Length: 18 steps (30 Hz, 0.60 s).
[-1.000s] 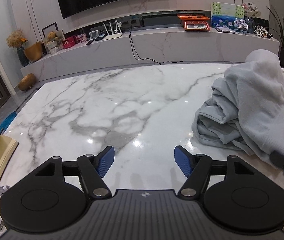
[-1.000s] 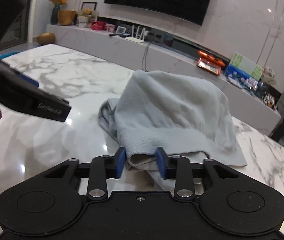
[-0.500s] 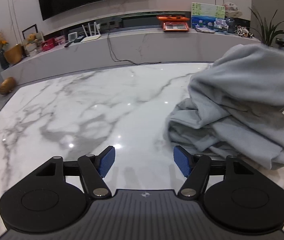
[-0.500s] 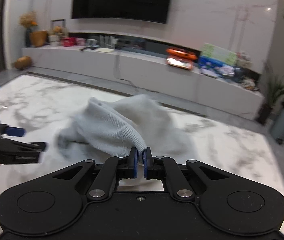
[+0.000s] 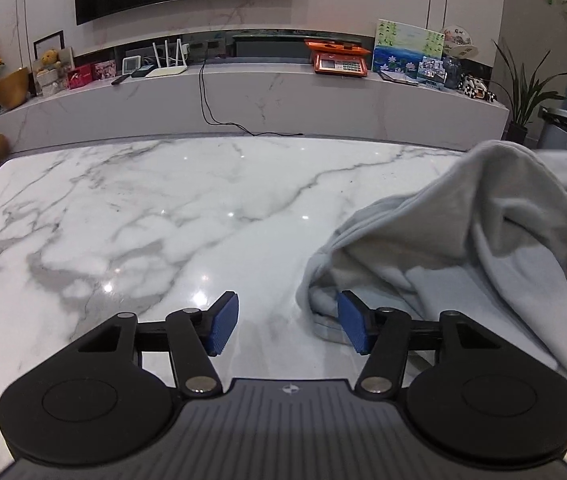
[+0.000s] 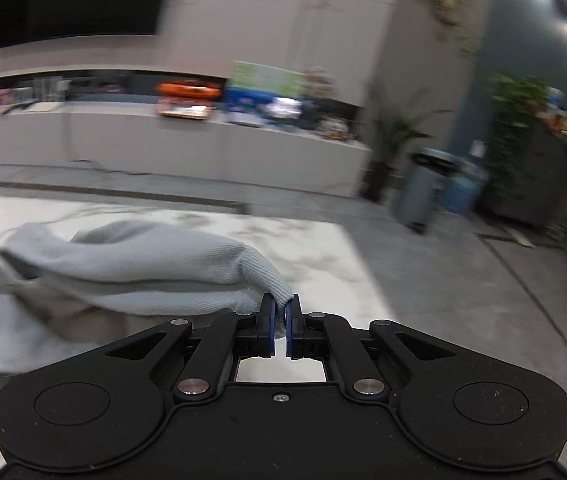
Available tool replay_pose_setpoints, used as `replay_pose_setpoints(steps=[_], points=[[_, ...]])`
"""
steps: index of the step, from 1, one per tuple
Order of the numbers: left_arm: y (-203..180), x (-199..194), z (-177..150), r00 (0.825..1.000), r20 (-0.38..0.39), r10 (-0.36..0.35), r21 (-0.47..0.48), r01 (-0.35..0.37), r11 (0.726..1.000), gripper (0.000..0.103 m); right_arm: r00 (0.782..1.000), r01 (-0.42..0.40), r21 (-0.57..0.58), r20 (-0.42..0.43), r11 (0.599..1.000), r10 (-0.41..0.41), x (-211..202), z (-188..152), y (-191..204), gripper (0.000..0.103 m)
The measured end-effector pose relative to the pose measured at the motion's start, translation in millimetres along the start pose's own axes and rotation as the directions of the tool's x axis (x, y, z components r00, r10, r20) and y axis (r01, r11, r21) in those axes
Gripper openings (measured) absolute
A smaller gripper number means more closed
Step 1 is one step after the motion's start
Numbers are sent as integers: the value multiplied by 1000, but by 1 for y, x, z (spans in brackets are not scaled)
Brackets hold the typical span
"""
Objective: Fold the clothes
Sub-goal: 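Grasp the sweatshirt fabric with the left tool while the right tool holds the hem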
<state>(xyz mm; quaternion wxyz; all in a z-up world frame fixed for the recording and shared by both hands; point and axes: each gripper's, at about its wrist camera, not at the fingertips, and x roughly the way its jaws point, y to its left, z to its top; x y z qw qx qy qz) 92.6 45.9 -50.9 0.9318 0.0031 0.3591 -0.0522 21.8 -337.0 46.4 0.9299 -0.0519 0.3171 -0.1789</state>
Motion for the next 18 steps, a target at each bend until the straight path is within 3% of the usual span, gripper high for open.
replay_pose_setpoints(steps=[4, 7, 9, 11, 18], points=[[-6, 14, 4, 999, -16, -40, 16, 41, 999, 54, 998, 54, 10, -23, 999, -53, 16, -2, -25, 3], [-9, 26, 12, 992, -31, -125, 11, 126, 992, 42, 997, 73, -1, -25, 997, -73, 28, -1, -31, 3], [-10, 31, 17, 980, -46, -194, -9, 194, 981, 7, 997, 75, -10, -25, 997, -76, 34, 2, -33, 3], [-9, 31, 21, 970, -56, -237, -26, 236, 972, 2, 997, 76, -11, -22, 997, -76, 40, 5, -35, 3], [9, -3, 38, 985, -1, -173, -29, 173, 984, 2, 996, 91, -23, 5, 996, -91, 41, 18, -41, 3]])
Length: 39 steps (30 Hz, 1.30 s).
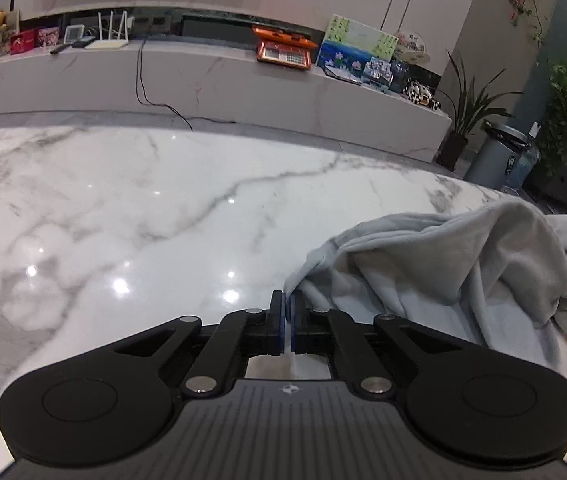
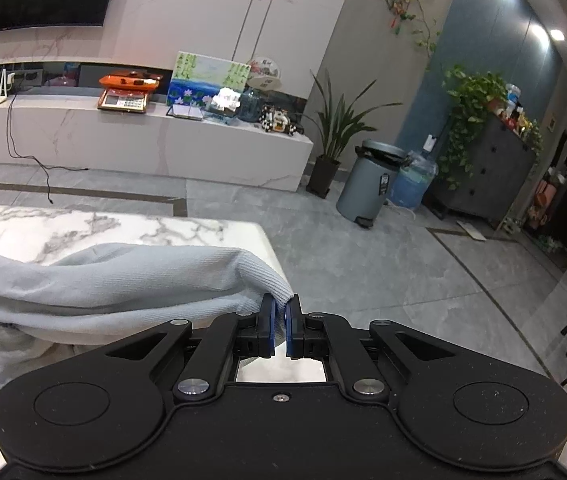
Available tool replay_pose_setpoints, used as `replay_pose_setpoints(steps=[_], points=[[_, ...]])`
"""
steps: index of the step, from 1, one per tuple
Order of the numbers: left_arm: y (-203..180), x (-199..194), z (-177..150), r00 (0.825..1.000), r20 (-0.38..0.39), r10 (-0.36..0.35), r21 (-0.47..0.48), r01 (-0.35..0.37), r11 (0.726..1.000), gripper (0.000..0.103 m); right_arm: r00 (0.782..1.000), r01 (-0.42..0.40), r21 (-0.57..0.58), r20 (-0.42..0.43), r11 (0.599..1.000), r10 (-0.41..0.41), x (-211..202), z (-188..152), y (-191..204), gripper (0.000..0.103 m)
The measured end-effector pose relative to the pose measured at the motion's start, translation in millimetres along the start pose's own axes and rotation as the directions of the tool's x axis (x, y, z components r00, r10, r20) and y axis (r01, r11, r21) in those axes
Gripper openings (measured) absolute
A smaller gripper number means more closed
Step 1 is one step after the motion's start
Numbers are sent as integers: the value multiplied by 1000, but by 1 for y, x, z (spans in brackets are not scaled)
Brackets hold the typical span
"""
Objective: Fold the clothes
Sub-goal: 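Grasp the sweatshirt fabric with the left tool while the right tool holds the hem, then lift and shake out the sweatshirt with both tools, then open both onto the table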
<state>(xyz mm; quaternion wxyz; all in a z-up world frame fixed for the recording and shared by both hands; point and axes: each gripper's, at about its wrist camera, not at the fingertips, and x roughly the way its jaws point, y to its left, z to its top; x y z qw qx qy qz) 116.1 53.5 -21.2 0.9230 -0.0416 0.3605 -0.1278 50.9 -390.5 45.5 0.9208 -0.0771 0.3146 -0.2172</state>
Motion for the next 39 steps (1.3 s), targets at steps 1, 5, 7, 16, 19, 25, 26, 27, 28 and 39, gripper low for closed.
replay_pose_setpoints(steps=[1, 5, 7, 16, 19, 25, 26, 27, 28, 39], points=[[2, -5, 2, 1000, 8, 9, -1, -9, 1000, 2, 1000, 1, -3, 5, 1000, -1, 0, 2, -1, 3], [8, -26, 12, 998, 40, 45, -5, -45, 999, 1, 1000, 4, -6, 25, 1000, -4, -15, 13, -2, 3], [10, -35, 20, 995, 61, 77, -1, -77, 997, 1, 999, 9, 1, 40, 1000, -9, -20, 17, -6, 3], [44, -116, 62, 924, 218, 314, -42, -313, 949, 1, 990, 65, 43, 125, 997, -70, -48, 40, -23, 3], [56, -132, 74, 893, 252, 373, -53, -372, 927, 1, 985, 85, 29, 148, 996, -89, -54, 54, -23, 3], [50, -77, 90, 863, 244, 443, -6, -455, 890, 1, 991, 89, -37, 108, 995, -84, -4, 76, 8, 3], [52, -67, 92, 860, 240, 450, 1, -464, 886, 1, 992, 87, -49, 98, 995, -82, 7, 78, 16, 3], [53, -58, 94, 857, 237, 458, 7, -472, 881, 1, 992, 90, -52, 96, 995, -85, 15, 81, 22, 3], [54, -52, 97, 854, 238, 462, 8, -478, 878, 1, 991, 95, -52, 96, 994, -90, 24, 84, 27, 3], [63, -10, 71, 899, 127, 420, 25, -426, 904, 5, 997, 47, -123, -57, 991, -54, 97, 70, 73, 5]])
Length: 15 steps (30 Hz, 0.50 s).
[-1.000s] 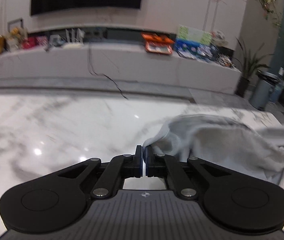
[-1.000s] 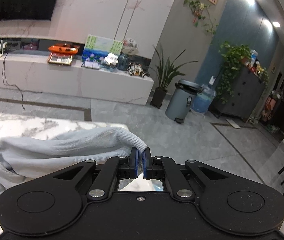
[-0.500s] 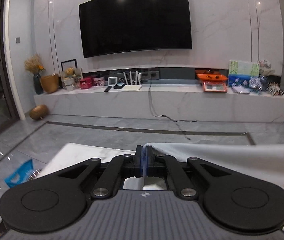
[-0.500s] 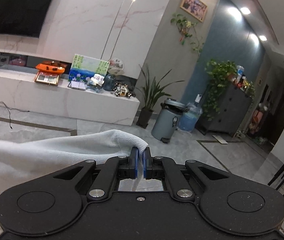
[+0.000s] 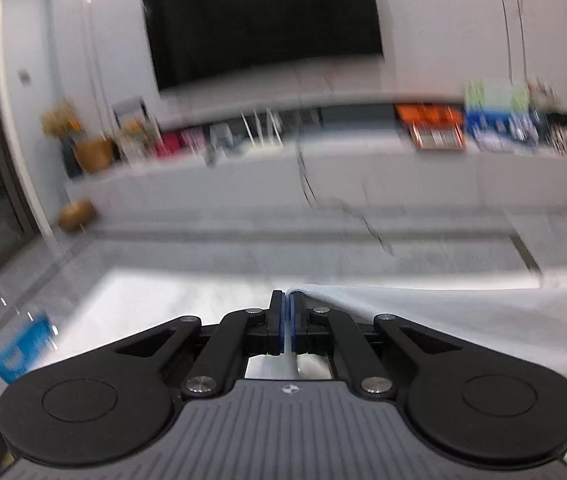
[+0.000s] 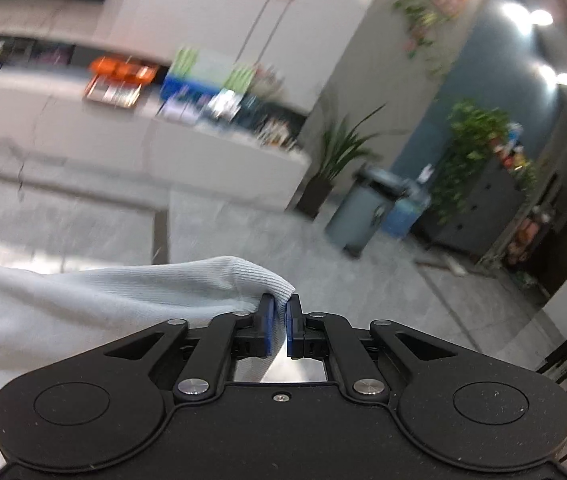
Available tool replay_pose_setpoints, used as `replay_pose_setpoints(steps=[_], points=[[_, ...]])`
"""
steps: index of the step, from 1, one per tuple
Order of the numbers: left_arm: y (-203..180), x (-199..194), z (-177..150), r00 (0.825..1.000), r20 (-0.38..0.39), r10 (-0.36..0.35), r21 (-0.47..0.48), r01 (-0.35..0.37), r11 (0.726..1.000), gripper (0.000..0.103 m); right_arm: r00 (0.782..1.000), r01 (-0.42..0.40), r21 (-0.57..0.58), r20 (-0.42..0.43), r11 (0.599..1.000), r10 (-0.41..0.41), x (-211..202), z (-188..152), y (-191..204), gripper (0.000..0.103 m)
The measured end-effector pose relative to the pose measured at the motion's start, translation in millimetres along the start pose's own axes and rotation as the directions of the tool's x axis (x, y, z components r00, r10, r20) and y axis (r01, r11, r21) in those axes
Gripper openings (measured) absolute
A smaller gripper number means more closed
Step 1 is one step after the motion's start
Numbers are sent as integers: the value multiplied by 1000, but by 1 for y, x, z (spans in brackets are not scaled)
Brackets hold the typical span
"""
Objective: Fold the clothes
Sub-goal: 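Lift and shake out the sweatshirt with both tools, then open both onto the table, then grasp the sleeve cuff with the left tool while the right tool grasps the ribbed hem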
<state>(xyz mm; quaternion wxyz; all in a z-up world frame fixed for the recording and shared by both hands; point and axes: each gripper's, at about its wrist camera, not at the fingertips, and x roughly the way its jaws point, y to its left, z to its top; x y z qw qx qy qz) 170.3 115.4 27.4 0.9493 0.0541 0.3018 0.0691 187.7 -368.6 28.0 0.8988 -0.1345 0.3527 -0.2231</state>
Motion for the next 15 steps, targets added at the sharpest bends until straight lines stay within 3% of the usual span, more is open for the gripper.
replay_pose_setpoints(steps=[2, 6, 15], points=[[-1, 2, -19, 999, -43, -14, 12, 14, 1000, 6, 999, -22, -2, -33, 1000, 22, 4, -10, 3, 9], [5, -10, -41, 996, -80, -39, 5, 39, 999, 17, 995, -58, 16, -79, 998, 59, 10, -21, 8, 30], [14, -39, -76, 990, -121, -75, -6, 75, 997, 41, 987, -104, 29, -120, 994, 107, -19, -71, -17, 31]])
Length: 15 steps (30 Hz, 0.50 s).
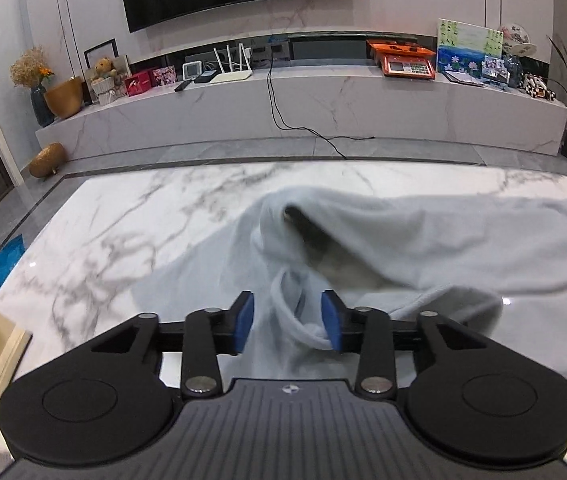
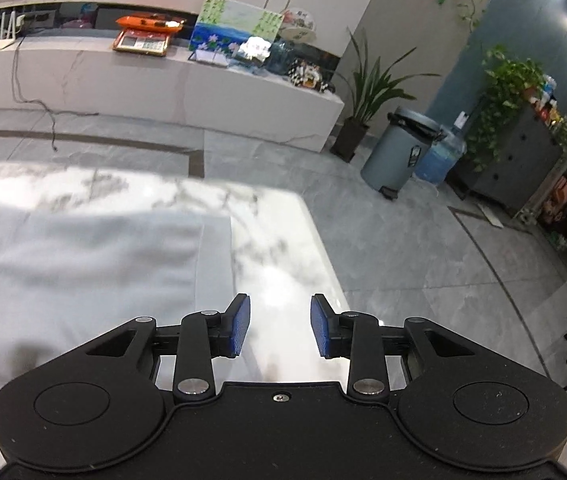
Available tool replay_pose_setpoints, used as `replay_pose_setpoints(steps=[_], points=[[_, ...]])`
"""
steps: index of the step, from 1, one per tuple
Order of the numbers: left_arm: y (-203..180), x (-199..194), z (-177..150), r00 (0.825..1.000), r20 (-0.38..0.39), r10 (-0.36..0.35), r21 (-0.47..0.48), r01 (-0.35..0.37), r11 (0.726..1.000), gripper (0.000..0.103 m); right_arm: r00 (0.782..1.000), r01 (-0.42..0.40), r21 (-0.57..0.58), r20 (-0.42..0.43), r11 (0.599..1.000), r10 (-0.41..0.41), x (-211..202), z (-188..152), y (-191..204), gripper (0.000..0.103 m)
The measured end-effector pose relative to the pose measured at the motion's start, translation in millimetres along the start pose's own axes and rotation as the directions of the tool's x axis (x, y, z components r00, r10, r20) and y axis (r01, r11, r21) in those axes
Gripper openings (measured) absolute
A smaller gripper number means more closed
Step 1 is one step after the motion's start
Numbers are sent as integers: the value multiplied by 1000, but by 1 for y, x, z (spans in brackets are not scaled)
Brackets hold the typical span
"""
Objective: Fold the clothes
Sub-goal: 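Grasp the sleeve cuff with the left tool while the right tool grasps the ribbed hem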
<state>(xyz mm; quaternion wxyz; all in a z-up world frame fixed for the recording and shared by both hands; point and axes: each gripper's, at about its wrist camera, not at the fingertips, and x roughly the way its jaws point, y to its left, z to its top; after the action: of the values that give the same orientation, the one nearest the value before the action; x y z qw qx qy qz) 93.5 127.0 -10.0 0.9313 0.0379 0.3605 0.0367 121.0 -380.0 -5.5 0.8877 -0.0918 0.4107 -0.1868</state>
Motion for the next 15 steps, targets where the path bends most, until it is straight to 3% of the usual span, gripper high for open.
replay_pose_setpoints(steps=[9, 15], points=[[8, -22, -28, 999, -37, -21, 15, 22, 1000, 54, 997, -38, 49, -72, 998, 41, -18, -60, -28, 36], [9, -27, -47, 997, -65, -31, 42, 34, 999, 56, 989, -91, 73, -107, 993, 99, -25, -95, -36, 37]])
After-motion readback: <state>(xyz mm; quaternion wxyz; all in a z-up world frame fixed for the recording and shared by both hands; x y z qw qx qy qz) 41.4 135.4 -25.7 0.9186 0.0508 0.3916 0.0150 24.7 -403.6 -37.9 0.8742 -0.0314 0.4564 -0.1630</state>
